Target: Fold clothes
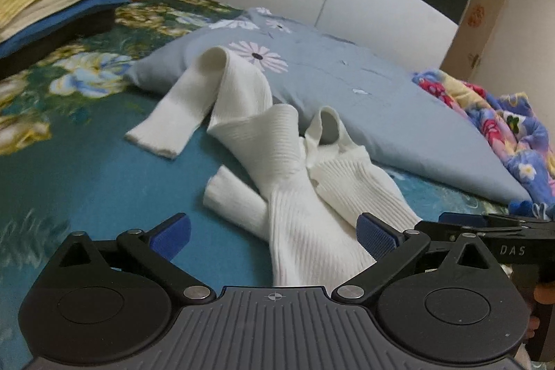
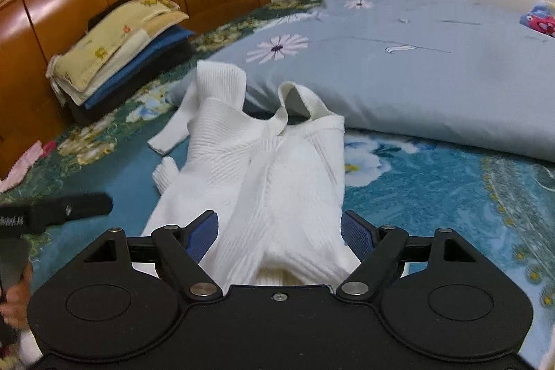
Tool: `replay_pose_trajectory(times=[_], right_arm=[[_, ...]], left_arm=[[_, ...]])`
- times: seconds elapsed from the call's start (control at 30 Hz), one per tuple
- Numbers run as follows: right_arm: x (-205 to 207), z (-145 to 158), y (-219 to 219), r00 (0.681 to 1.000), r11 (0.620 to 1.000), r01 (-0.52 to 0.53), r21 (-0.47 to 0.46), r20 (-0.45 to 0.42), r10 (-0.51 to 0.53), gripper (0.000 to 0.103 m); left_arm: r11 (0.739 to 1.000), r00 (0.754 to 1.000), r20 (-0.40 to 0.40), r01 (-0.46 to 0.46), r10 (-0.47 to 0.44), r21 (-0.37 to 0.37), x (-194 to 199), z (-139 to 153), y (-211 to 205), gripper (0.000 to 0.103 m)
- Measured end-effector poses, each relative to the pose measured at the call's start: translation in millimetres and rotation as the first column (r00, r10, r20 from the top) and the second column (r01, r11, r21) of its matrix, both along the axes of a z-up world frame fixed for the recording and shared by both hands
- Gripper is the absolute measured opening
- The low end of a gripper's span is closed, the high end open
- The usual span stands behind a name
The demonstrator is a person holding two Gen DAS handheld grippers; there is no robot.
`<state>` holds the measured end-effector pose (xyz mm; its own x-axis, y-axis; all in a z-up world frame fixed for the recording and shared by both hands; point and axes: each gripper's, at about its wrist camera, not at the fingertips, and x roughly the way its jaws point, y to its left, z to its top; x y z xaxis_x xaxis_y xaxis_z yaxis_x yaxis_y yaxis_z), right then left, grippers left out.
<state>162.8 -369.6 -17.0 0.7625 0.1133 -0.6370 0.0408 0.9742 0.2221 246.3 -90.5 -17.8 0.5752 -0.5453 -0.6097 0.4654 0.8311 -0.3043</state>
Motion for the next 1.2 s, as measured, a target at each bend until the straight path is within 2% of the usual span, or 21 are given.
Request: replay_pose_trajectory(times=[0.2,0.4,0.47,0.5,0.57,0.6,0.67,0.7,0.73,0.77,0.8,0.9,0.97,1.1,1.2], right_arm=[[29.9,-13.0,4.3,0.999,0.999,-0.012,-0.036,-0.044,0.01,0.078],[50.7,-23.9,6.5,0.998,0.999,-0.023,-0.049,-0.057,0.02,0.078],[54.2,-25.1,5.9,0.999,0.999,-0.01,-0.053,-0.048,0.007,0.077],[55.6,-25.5,5.1,0.999,0.999,-0.004,-0.051,-0.044,0.002,0.073],[57.7,-26.8,3.1,0.999,0.999,0.002,-0.039,-0.046,-0.004,0.046],[58.4,-27.6,1.8,0.999,1.0,0.003,-0.029,-0.05,-0.004,0.04],[59.0,-29.0,-0.7,0.998,1.0,0.007,-0.012,-0.057,-0.007,0.02],[58.0,-29.4,-2.2,0.999,1.0,0.008,-0.002,-0.054,-0.008,0.017],[56.6,-29.4,-3.6,0.999,1.0,0.01,0.011,-0.047,-0.009,0.015],[55.1,-29.4,-5.1,0.999,1.0,0.012,0.024,-0.04,-0.011,0.014],[52.9,-29.4,-7.6,0.999,0.999,0.021,0.04,-0.029,-0.02,0.013],[41.8,-24.2,-18.4,0.996,0.993,0.086,0.078,0.033,-0.089,0.013],[28.7,-16.1,-28.7,0.984,0.987,0.139,0.077,0.096,-0.147,0.013],[2.3,-7.9,-56.6,0.943,0.957,0.277,0.091,0.167,-0.289,0.013],[-12.4,-11.1,-78.0,0.912,0.927,0.367,0.083,0.161,-0.376,0.013]], left_arm=[[1.0,1.0,-0.025,0.008,-0.008,0.01,35.9,-18.7,-12.0,0.103],[0.999,0.997,-0.074,0.027,-0.03,-0.045,60.1,-32.3,-30.4,0.103],[0.999,0.997,-0.069,0.031,-0.032,-0.024,65.0,-34.4,-39.7,0.103],[0.999,0.997,-0.066,0.038,-0.038,-0.004,67.0,-35.7,-45.7,0.102],[0.998,0.997,-0.062,0.049,-0.048,0.027,69.3,-37.8,-55.6,0.102],[0.998,0.997,-0.061,0.053,-0.051,0.032,70.1,-38.7,-59.1,0.102],[0.998,0.997,-0.063,0.052,-0.05,0.035,71.6,-40.6,-64.8,0.101],[0.998,0.998,-0.055,0.046,-0.043,0.042,71.4,-41.0,-67.1,0.095],[0.998,0.998,-0.047,0.039,-0.037,0.05,71.1,-41.4,-69.4,0.079],[0.998,0.999,-0.038,0.033,-0.031,0.059,70.8,-41.8,-71.7,0.067],[0.997,0.999,-0.03,0.027,-0.025,0.067,70.5,-42.1,-74.0,0.048],[0.998,1.0,-0.013,-0.003,0.004,0.056,68.4,-42.3,-69.8,0.04],[0.999,1.0,-0.004,-0.014,0.014,0.049,66.8,-42.5,-67.9,0.038],[0.999,1.0,0.007,-0.03,0.029,0.044,64.0,-43.1,-67.8,0.038],[0.999,0.999,-0.004,-0.034,0.034,0.04,66.7,-44.0,-68.6,0.038]])
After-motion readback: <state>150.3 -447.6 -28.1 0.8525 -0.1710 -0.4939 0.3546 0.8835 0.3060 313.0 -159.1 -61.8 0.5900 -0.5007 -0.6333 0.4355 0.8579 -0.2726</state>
